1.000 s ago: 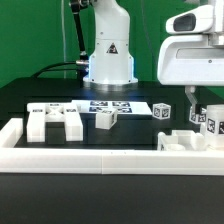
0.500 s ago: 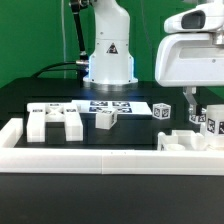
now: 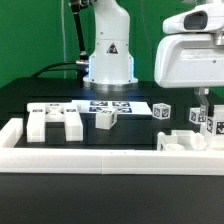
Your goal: Assemble chair
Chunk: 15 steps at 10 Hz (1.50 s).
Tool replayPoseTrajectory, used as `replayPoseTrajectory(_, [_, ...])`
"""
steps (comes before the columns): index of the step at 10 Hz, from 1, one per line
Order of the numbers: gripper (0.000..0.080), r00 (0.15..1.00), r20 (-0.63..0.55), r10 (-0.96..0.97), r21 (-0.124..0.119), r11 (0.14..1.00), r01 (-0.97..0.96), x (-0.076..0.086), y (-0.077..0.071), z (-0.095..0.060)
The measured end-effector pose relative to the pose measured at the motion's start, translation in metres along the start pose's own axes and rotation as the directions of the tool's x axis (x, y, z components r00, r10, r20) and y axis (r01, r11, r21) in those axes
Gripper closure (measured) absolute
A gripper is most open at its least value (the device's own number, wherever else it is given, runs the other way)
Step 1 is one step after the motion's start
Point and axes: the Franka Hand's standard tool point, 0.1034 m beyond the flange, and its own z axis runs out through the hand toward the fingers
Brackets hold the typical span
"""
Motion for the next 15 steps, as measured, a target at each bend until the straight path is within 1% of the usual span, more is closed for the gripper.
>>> replayPoseTrajectory(2, [0.0511,0.988,0.001,0.157,0.002,0.988,-0.157,0.0,-0.0002,0.0005])
replayPoseTrajectory(5, [0.0511,0.898,0.003,0.439,0.003,0.898,-0.439,0.0,0.0017,0.0009])
replayPoseTrajectory(6, [0.0511,0.831,0.005,0.557,0.005,0.831,-0.557,0.0,0.0031,0.001])
replayPoseTrajectory(8, [0.0511,0.74,0.006,0.672,0.003,0.74,-0.672,-0.0004,0.0036,0.0011])
replayPoseTrajectory(10, [0.0509,0.603,0.011,0.798,0.003,0.603,-0.798,-0.0011,0.0041,0.0015])
replayPoseTrajectory(12, [0.0509,0.465,0.013,0.885,0.001,0.465,-0.885,-0.002,0.0023,0.002])
replayPoseTrajectory(14, [0.0509,0.381,0.013,0.924,-0.001,0.381,-0.924,-0.0022,0.0024,0.0021])
replayPoseTrajectory(15, [0.0504,0.386,0.013,0.923,0.0,0.386,-0.923,-0.0022,0.0024,0.0021])
